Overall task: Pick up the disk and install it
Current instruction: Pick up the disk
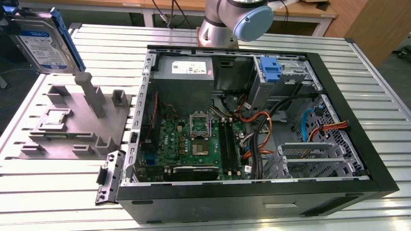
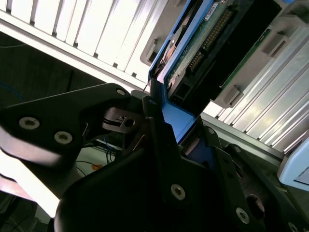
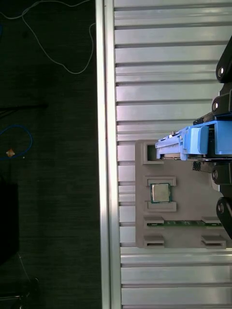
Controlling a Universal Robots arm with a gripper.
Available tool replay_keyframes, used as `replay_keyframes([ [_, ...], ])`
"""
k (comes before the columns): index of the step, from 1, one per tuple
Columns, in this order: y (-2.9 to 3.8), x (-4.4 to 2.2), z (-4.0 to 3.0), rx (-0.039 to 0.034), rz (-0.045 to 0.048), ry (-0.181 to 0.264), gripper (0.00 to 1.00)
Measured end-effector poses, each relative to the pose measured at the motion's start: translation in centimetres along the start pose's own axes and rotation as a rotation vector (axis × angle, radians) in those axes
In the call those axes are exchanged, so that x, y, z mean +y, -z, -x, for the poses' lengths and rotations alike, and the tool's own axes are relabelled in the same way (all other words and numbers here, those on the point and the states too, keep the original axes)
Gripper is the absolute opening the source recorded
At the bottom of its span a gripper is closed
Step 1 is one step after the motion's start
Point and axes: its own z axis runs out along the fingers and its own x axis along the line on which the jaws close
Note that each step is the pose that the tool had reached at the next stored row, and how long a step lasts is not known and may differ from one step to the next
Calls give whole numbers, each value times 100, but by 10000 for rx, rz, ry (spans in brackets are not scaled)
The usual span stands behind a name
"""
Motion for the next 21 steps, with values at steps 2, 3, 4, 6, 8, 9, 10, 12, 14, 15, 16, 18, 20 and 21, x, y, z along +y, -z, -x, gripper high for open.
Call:
replay_keyframes([
  [2,4,0,0,3,1,0,37],
  [3,5,0,1,5,0,-1,37],
  [4,6,0,1,6,0,0,37],
  [6,11,0,1,9,0,-1,37],
  [8,14,0,1,9,0,-1,37],
  [9,15,0,1,9,-1,-1,37],
  [10,17,0,1,11,0,-1,37],
  [12,25,0,4,23,1,-1,37],
  [14,30,1,4,34,-1,0,37],
  [15,32,1,4,35,-3,0,37],
  [16,33,0,4,36,-3,0,37],
  [18,36,1,4,37,-1,-1,37],
  [20,39,1,4,37,-1,-1,37],
  [21,42,1,4,37,0,-1,37],
])
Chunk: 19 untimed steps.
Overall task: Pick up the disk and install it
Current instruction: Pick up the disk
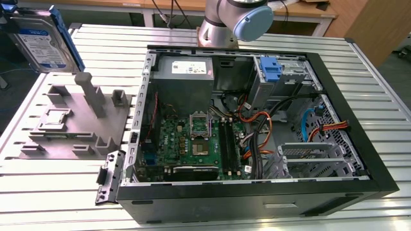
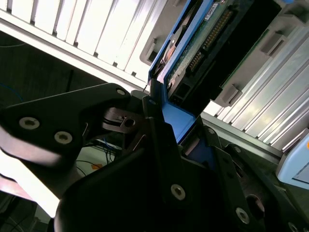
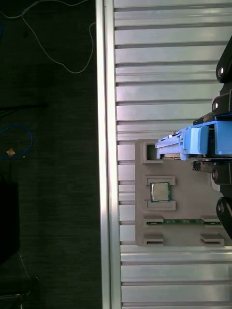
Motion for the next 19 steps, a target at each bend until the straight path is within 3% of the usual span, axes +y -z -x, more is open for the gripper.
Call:
replay_keyframes([
  [19,34,0,1,5,0,1,37],
])
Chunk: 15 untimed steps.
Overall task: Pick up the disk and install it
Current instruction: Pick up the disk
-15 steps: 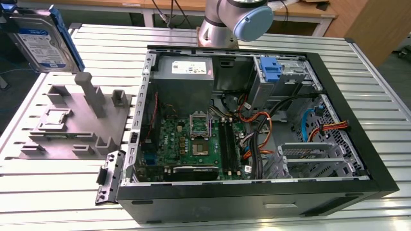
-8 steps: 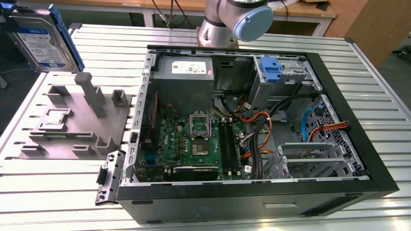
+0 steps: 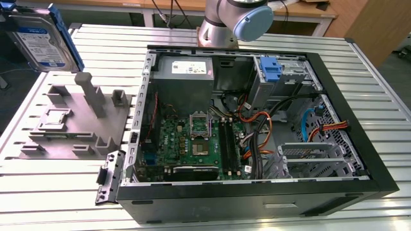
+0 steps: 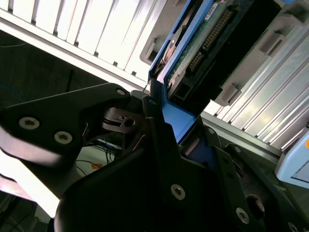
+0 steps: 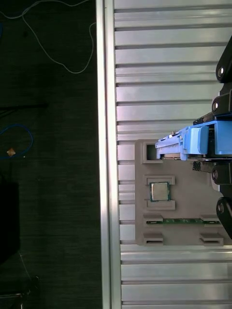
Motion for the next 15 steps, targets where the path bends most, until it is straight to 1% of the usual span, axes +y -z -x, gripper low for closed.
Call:
replay_keyframes([
  [3,3,0,1,2,-2,0,37],
  [15,63,0,4,7,-1,-1,37],
])
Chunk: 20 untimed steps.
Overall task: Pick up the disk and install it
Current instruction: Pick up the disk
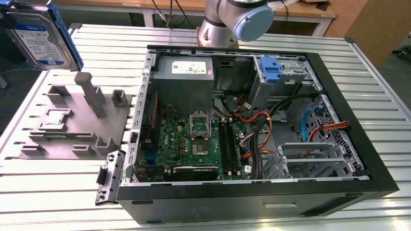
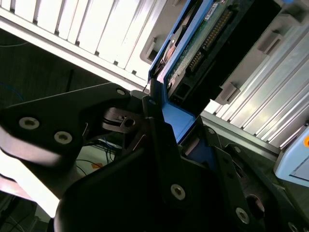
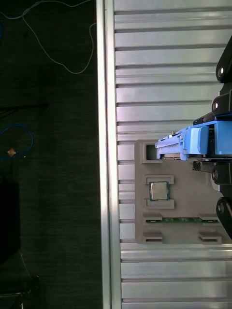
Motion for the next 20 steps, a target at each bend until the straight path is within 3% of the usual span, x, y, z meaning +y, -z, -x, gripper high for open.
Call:
replay_keyframes([
  [20,141,1,6,20,-2,-1,37],
])
